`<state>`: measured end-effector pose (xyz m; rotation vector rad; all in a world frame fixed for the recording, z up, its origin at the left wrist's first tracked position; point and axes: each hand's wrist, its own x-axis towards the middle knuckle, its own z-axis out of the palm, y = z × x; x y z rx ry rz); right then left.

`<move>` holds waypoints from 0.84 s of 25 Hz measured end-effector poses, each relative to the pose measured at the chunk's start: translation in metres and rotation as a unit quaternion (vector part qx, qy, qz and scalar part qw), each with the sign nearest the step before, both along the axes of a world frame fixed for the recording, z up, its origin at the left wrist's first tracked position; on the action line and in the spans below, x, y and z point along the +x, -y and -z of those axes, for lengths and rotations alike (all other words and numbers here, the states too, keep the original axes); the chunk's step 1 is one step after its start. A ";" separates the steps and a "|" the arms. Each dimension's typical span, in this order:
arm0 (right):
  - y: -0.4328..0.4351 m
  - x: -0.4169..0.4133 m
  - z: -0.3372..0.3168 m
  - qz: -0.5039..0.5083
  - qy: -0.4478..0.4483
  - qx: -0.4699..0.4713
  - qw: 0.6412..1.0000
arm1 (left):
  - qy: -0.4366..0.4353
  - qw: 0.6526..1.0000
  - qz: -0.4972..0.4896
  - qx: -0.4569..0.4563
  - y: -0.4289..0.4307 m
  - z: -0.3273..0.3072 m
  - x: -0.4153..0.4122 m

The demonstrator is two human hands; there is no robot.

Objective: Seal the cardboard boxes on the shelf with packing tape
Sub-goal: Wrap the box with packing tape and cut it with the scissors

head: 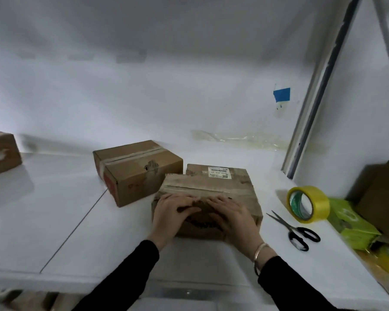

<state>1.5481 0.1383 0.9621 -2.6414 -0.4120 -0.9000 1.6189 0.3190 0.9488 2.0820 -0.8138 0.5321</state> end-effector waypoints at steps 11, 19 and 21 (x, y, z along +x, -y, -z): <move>-0.003 0.001 0.047 0.013 0.122 -0.007 0.992 | 0.208 0.977 -0.033 0.014 0.009 0.034 -0.020; -0.016 0.012 0.047 0.052 0.131 -0.023 0.990 | 0.191 0.977 -0.059 0.072 0.014 0.030 -0.011; -0.015 0.012 0.047 0.052 0.130 -0.031 0.990 | 0.180 0.980 -0.053 0.073 0.010 0.024 -0.005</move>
